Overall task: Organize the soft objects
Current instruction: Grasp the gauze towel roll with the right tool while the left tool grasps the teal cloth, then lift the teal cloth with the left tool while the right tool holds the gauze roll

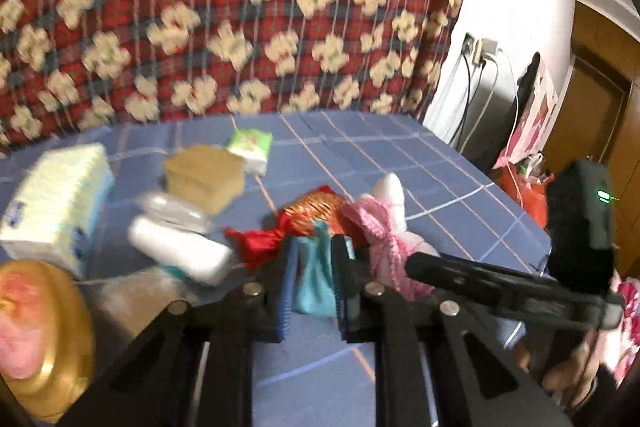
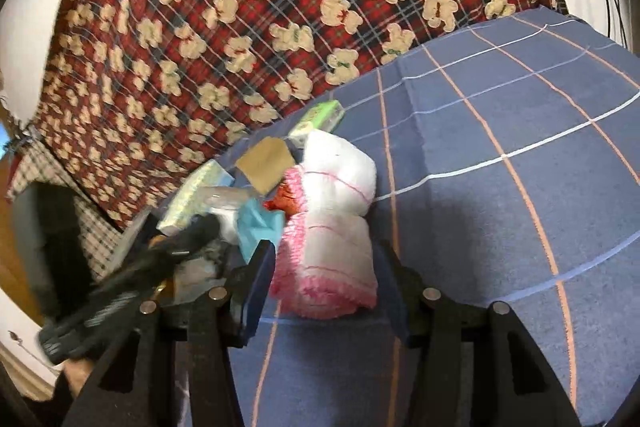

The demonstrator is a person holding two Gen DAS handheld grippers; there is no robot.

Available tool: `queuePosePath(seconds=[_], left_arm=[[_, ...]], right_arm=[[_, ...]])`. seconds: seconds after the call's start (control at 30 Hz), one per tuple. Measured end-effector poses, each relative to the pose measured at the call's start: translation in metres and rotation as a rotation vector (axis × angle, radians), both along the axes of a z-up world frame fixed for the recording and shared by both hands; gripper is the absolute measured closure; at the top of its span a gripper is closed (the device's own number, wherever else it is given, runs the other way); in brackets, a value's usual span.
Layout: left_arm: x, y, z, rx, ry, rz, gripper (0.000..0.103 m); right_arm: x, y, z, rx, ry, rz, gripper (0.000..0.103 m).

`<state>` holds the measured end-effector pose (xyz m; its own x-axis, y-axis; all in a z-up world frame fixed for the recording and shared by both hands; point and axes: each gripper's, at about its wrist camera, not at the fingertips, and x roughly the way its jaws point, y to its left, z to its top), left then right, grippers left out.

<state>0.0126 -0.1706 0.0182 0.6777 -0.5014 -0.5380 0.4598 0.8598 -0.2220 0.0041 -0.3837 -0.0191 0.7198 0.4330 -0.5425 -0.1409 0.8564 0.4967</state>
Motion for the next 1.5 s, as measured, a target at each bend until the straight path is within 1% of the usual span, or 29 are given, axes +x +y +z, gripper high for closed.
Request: queuePosePath(seconds=[0.07,0.13,0.2,0.23,0.27,0.3,0.33,0.37,0.47,0.53,0.6,0.63,0.67,0.7,0.73,0.8,0.83,0.87,0.9,0.93,0.97,1.1,1.2,1.27,1.33,1.4,1.5], left_arm=[[0.001,0.002,0.001,0.004,0.006,-0.017,0.088],[0.004,0.002,-0.002,0.010,0.035,-0.019,0.088],[0.007,0.001,-0.007,0.012,0.066,-0.021,0.086],[0.009,-0.001,-0.009,0.018,0.083,-0.026,0.080],[0.008,-0.003,-0.011,0.026,0.093,-0.026,0.067],[0.008,-0.005,-0.013,0.037,0.103,-0.019,0.059],[0.008,-0.006,-0.013,0.037,0.105,-0.012,0.047],[0.009,-0.007,-0.013,0.033,0.102,-0.008,0.044],[0.011,-0.018,-0.013,0.050,0.100,-0.022,0.044],[0.013,-0.027,-0.014,0.076,0.096,-0.025,0.044],[0.017,-0.037,-0.018,0.100,0.100,-0.028,0.044],[0.020,-0.041,-0.021,0.114,0.114,-0.027,0.047],[0.024,-0.045,-0.025,0.119,0.137,-0.027,0.055],[0.026,-0.047,-0.028,0.122,0.156,-0.034,0.061],[0.028,-0.050,-0.031,0.127,0.171,-0.040,0.071],[0.031,-0.052,-0.034,0.120,0.185,-0.050,0.077],[0.032,-0.049,-0.034,0.097,0.194,-0.055,0.085],[0.032,-0.046,-0.034,0.077,0.199,-0.056,0.089],[0.033,-0.042,-0.033,0.054,0.202,-0.055,0.089],[0.033,-0.038,-0.033,0.028,0.201,-0.058,0.093],[0.030,-0.034,-0.031,0.005,0.193,-0.059,0.093],[0.013,-0.017,-0.019,-0.064,0.109,-0.061,0.093],[0.005,-0.003,-0.012,-0.093,0.075,-0.051,0.093],[0.002,0.005,-0.010,-0.092,0.066,-0.039,0.093],[-0.001,0.011,-0.009,-0.072,0.050,-0.025,0.093],[-0.006,0.017,-0.007,-0.047,0.018,-0.012,0.093],[-0.017,0.030,-0.002,-0.019,-0.055,0.011,0.093]], right_arm=[[0.006,0.003,-0.001,-0.036,0.025,-0.016,0.049],[0.015,0.008,-0.003,-0.080,0.060,-0.025,0.049],[0.024,0.013,-0.005,-0.098,0.087,-0.019,0.049],[0.029,0.016,-0.006,-0.108,0.102,-0.020,0.049],[0.033,0.019,-0.007,-0.124,0.113,-0.022,0.049],[0.036,0.022,-0.007,-0.143,0.106,-0.029,0.049],[0.038,0.025,-0.008,-0.160,0.110,-0.032,0.062],[0.040,0.027,-0.007,-0.175,0.107,-0.026,0.070],[0.038,0.027,-0.005,-0.160,0.087,-0.013,0.070],[0.029,0.017,0.003,-0.105,0.024,-0.029,0.070],[0.017,0.002,0.011,-0.032,-0.058,-0.060,0.069],[0.012,-0.005,0.013,-0.008,-0.081,-0.082,0.069],[0.006,-0.011,0.013,0.025,-0.104,-0.113,0.069],[0.002,-0.018,0.011,0.050,-0.115,-0.140,0.069],[0.000,-0.020,0.011,0.059,-0.117,-0.159,0.069],[-0.001,-0.024,0.011,0.070,-0.117,-0.177,0.069],[0.000,-0.023,0.011,0.066,-0.116,-0.174,0.069],[0.000,-0.020,0.011,0.056,-0.117,-0.167,0.069],[0.000,-0.019,0.012,0.049,-0.119,-0.159,0.069],[0.001,-0.017,0.012,0.046,-0.121,-0.155,0.069],[0.001,-0.016,0.012,0.044,-0.122,-0.156,0.069],[0.001,-0.021,0.009,0.059,-0.120,-0.178,0.069],[-0.003,-0.022,0.011,0.061,-0.140,-0.185,0.069],[-0.004,-0.022,0.012,0.055,-0.148,-0.192,0.069],[-0.006,-0.022,0.013,0.050,-0.155,-0.204,0.069],[-0.008,-0.022,0.014,0.037,-0.161,-0.218,0.069],[-0.010,-0.020,0.017,0.001,-0.164,-0.242,0.069]])
